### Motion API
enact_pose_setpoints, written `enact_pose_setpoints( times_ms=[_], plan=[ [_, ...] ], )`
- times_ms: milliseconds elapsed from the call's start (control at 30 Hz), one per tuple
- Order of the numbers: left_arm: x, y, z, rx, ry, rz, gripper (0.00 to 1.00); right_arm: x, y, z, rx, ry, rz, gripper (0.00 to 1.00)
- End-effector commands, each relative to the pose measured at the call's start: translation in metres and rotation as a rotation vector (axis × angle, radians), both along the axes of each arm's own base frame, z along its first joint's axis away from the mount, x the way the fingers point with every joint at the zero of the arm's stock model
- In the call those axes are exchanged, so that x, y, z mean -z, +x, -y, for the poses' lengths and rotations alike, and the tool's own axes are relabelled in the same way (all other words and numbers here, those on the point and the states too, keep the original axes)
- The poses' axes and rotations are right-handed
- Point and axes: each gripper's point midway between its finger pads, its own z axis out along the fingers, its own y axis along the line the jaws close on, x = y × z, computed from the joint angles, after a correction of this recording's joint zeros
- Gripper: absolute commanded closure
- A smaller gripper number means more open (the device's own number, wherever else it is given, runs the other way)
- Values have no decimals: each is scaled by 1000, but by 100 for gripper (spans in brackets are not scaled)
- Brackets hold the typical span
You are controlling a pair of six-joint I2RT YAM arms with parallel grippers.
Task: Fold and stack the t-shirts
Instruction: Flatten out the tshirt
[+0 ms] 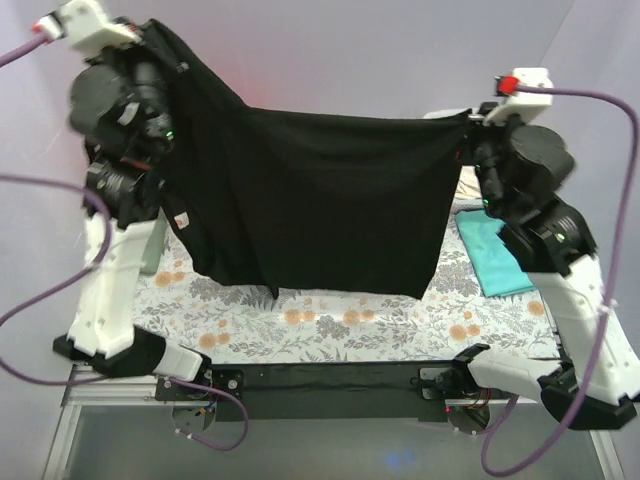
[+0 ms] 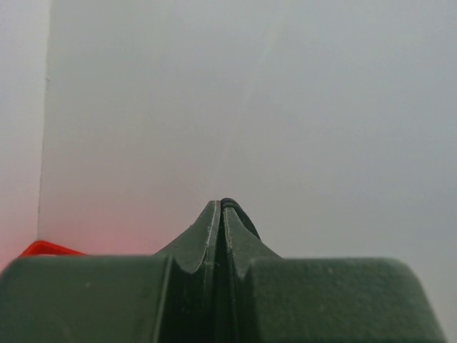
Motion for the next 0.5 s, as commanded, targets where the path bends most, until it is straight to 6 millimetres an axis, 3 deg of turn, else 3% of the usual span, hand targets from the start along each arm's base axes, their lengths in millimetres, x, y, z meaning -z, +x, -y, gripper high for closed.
enact_pose_setpoints(
  times_ms=[0, 33, 133, 233, 433, 467],
  plan=[
    [35, 56, 33, 47, 140, -116, 100, 15, 31, -3, 95, -16, -40, 99],
    [51, 78, 43, 54, 161, -159, 100, 21, 41, -7, 103, -29, -59, 99],
    [67, 104, 58, 80, 172, -192, 100, 18, 50, -11, 109, -8, -59, 99],
    [58, 112, 65, 103, 168, -163, 100, 15, 58, -14, 112, -12, -60, 99],
    [31, 92, 56, 96, 153, -96, 100, -4, 48, -8, 112, 10, -19, 99],
    [23, 79, 50, 88, 147, -80, 100, -6, 46, -7, 108, 13, -14, 99]
  ],
)
